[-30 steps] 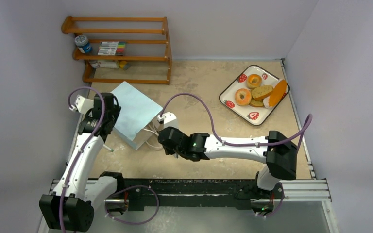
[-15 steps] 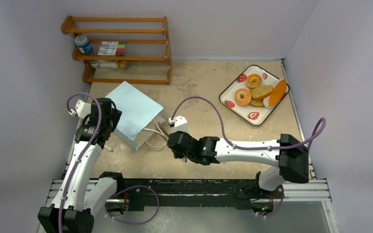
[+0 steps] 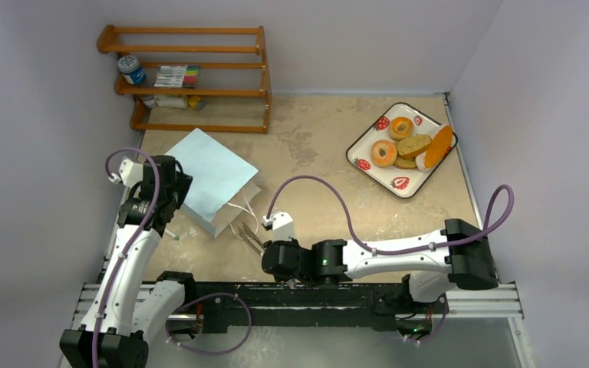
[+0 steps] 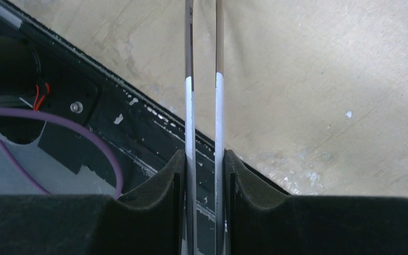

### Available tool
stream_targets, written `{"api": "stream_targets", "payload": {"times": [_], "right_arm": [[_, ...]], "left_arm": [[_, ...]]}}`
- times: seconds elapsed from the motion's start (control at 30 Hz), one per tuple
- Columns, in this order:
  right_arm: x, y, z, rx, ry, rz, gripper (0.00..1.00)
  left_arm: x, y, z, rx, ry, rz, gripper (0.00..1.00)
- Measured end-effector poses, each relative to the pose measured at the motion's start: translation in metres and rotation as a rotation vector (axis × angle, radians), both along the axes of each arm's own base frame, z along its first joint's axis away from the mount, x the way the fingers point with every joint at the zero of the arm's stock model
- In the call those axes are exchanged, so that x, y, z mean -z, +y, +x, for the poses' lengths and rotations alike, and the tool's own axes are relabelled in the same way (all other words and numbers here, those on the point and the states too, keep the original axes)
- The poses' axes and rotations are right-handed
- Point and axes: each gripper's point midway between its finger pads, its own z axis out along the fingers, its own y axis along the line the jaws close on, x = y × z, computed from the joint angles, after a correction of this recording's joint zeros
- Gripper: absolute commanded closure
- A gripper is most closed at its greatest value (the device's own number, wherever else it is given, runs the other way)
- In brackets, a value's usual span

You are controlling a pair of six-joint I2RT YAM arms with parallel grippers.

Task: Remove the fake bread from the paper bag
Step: Take out the fake bread from the paper bag.

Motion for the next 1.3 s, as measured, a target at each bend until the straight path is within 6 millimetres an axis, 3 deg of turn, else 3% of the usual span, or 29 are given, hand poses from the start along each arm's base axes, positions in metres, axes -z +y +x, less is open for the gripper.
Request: {"api": "stream_targets", "payload": {"times": [0.17,0.5,1.0,1.3], "right_arm": [[0.001,-0.001,-0.010,-0.011,0.006,-0.008,0.74],[-0.026,0.025,0.004,0.000,-0.050,0.022,0.75],[-0.014,0.049,0.083,0.063,-0.130,-0.042,0.72],[-0.008,0.055,0.091,0.065,-0.134,-0.063,0.65]], "left_arm": [[0.002,0.000,-0.002,0.001,0.000,-0.001,0.56],[0.009,0.000,-0.006,0.001,0.013,-0.001,0.56],[0.016,0.000,-0.006,0.004,0.031,-0.001,0.56],[0.020,-0.002,-0.002,0.009,0.034,-0.006,0.56]]}}
